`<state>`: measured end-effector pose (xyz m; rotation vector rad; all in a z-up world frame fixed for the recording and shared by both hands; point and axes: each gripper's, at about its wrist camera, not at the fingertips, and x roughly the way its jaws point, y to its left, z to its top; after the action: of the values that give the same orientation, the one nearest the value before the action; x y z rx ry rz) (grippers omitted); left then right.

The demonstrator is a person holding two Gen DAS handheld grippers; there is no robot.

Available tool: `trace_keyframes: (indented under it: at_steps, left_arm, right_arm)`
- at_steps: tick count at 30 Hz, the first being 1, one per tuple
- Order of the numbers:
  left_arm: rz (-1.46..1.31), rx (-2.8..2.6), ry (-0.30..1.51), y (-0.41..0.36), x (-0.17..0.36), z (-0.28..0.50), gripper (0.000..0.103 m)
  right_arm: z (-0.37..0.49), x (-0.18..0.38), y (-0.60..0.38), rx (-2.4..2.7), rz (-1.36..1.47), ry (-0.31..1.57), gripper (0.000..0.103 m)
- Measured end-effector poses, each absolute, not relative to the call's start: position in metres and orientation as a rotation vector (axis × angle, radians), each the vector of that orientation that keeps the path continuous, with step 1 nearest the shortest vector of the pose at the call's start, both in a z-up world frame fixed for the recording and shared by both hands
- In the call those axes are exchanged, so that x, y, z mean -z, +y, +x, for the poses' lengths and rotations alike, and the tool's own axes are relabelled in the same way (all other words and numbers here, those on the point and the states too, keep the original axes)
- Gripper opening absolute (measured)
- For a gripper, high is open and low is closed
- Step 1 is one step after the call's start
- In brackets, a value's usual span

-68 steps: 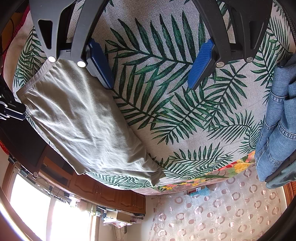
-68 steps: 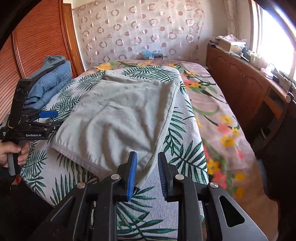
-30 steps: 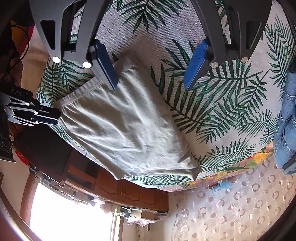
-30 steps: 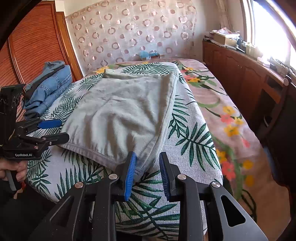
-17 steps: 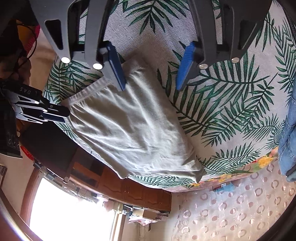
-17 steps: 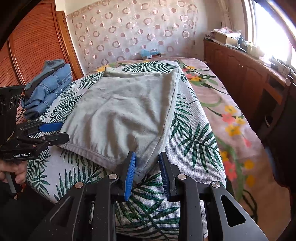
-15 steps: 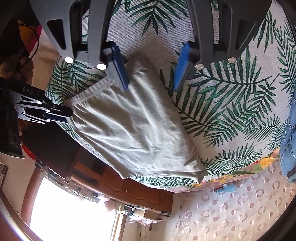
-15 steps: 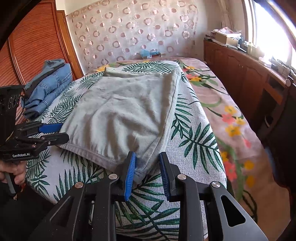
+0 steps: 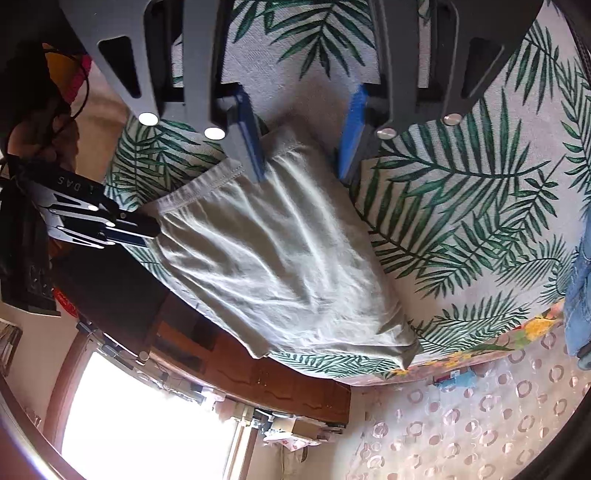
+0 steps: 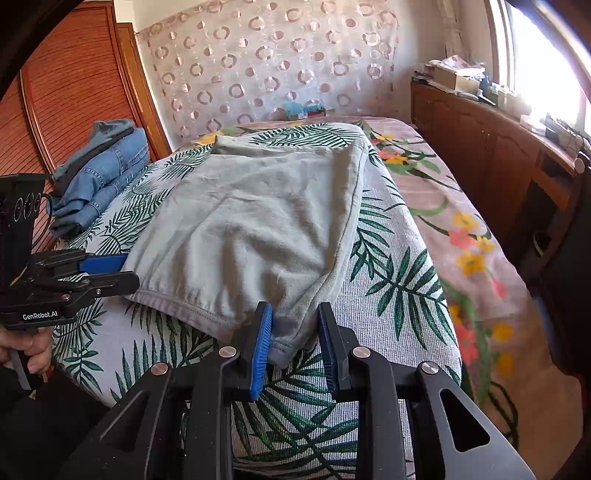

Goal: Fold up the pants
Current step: 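Move the left gripper to the folded pants end and close on it, then lift the gripped pants end with the left gripper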

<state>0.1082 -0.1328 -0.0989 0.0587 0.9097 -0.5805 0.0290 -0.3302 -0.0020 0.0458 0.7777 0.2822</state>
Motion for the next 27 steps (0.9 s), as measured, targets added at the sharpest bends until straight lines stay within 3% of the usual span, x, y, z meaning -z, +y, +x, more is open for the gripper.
trace_keyframes:
  at_steps: [2,3,8,20,27]
  left_arm:
    - [0.059,0.599,0.907,-0.135,0.097,0.105,0.023]
    - [0.067,0.597,0.902,-0.137,0.096,0.104,0.021]
    - [0.065,0.589,0.885,-0.134,0.091,0.100,0.011]
    - [0.074,0.601,0.845,-0.132,0.076,0.087,0.004]
    - [0.061,0.570,0.895,-0.130,0.088,0.096,0.005]
  right_arm:
    - [0.028,0.003,-0.328,-0.282,0.042,0.774,0.019]
    - [0.028,0.003,-0.328,-0.288,0.041,0.772,0.012]
    - [0.026,0.001,-0.327,-0.310,0.036,0.776,0.010]
    - [0.018,-0.010,-0.330,-0.308,0.046,0.746,0.009]
    - [0.021,-0.002,-0.328,-0.293,0.037,0.763,0.009]
